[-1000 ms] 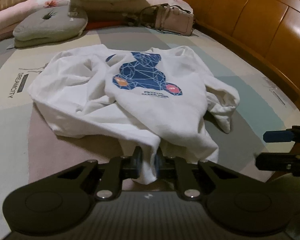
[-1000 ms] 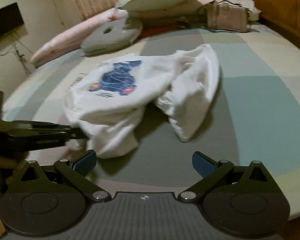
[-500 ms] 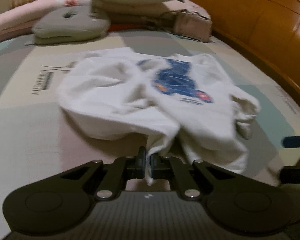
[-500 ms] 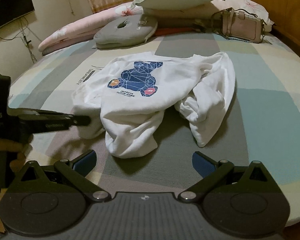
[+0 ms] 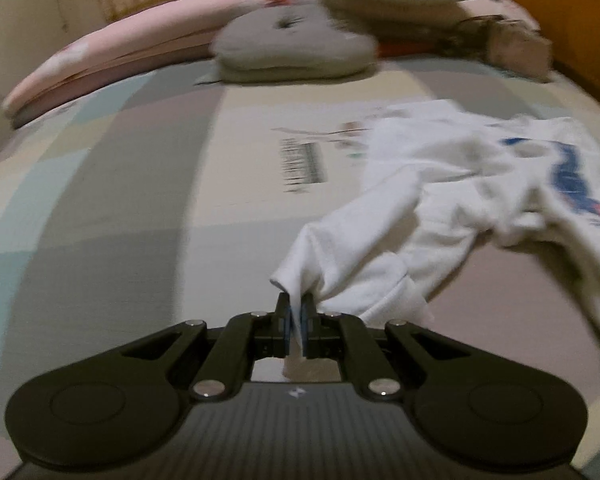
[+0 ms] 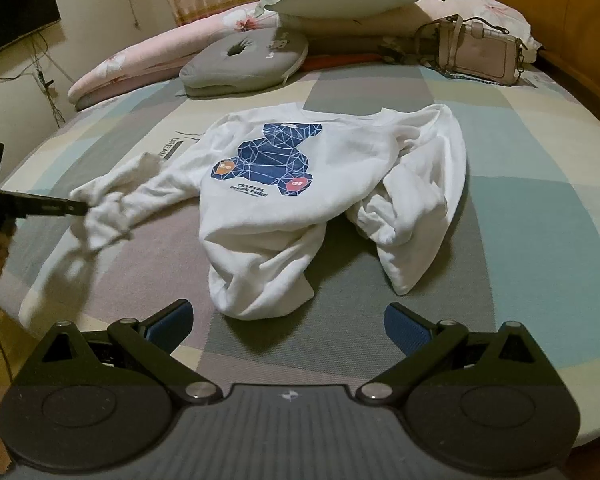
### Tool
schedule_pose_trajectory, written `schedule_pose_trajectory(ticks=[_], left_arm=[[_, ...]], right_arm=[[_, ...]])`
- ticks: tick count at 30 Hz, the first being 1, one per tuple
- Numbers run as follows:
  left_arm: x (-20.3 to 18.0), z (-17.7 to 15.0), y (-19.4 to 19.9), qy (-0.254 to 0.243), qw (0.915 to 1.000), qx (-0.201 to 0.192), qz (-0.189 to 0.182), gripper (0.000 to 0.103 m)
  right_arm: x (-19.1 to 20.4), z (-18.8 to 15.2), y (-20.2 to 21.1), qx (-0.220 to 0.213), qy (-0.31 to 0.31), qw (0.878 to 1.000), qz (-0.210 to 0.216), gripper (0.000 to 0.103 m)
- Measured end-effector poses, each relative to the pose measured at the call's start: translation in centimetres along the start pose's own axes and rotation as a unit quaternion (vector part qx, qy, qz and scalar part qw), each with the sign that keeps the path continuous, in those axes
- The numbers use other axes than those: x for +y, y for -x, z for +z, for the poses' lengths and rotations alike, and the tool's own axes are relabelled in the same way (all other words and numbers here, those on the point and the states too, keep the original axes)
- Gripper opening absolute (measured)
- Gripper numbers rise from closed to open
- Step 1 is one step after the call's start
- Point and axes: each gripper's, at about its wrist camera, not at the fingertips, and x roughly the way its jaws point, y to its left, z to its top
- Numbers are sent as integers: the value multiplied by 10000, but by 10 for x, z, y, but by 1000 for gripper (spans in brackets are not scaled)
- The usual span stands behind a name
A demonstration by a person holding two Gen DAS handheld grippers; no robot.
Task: Fold clothes
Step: 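Grasp a sleeve cuff with the left gripper and pull it outward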
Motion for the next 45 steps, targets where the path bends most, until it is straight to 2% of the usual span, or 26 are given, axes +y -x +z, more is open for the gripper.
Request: schedule_pose_trajectory(ticks=[5, 11, 14, 18, 21, 26, 29, 31, 35, 37, 41, 45], left_arm=[[38, 18, 1, -207, 9979, 20, 615, 3], [60, 49, 13, -450, 9906, -367, 1241, 3], [66, 64, 10, -544, 9900, -379, 1244, 3], [63, 72, -18, -874, 9913, 94, 975, 3], [60, 72, -41, -1243, 9821, 337, 1376, 3], [91, 88, -61, -1259, 9766, 729, 1583, 4], [106, 102, -73, -1235, 9707, 825, 1888, 6], [116, 108, -78, -925, 9733, 835, 1925, 12], [122, 110, -98, -522, 9837, 923, 1455, 16], [121, 109, -102, -385, 9850, 814, 1469, 16], [129, 113, -114, -47, 9895, 684, 1270, 16], [134, 113, -115, 78, 9906, 654, 1199, 21]], right_arm=[[-1, 1, -1, 12, -69, 9999, -88, 103], [-1, 2, -5, 59, -103, 9998, -178, 103], [0, 3, -6, 68, -103, 9997, -215, 103], [1, 3, -6, 97, -108, 9995, -269, 103], [1, 3, -6, 114, -64, 9993, -359, 103], [-3, 3, -6, 143, -98, 9988, -467, 103], [-6, 3, -10, 188, -196, 9985, -482, 103], [-6, 4, -13, 215, -214, 9984, -484, 103], [-4, 4, -17, 270, -171, 9982, -502, 103], [-3, 4, -19, 294, -144, 9981, -529, 103], [-4, 5, -24, 378, -188, 9975, -563, 103], [-3, 6, -27, 417, -202, 9974, -560, 103]])
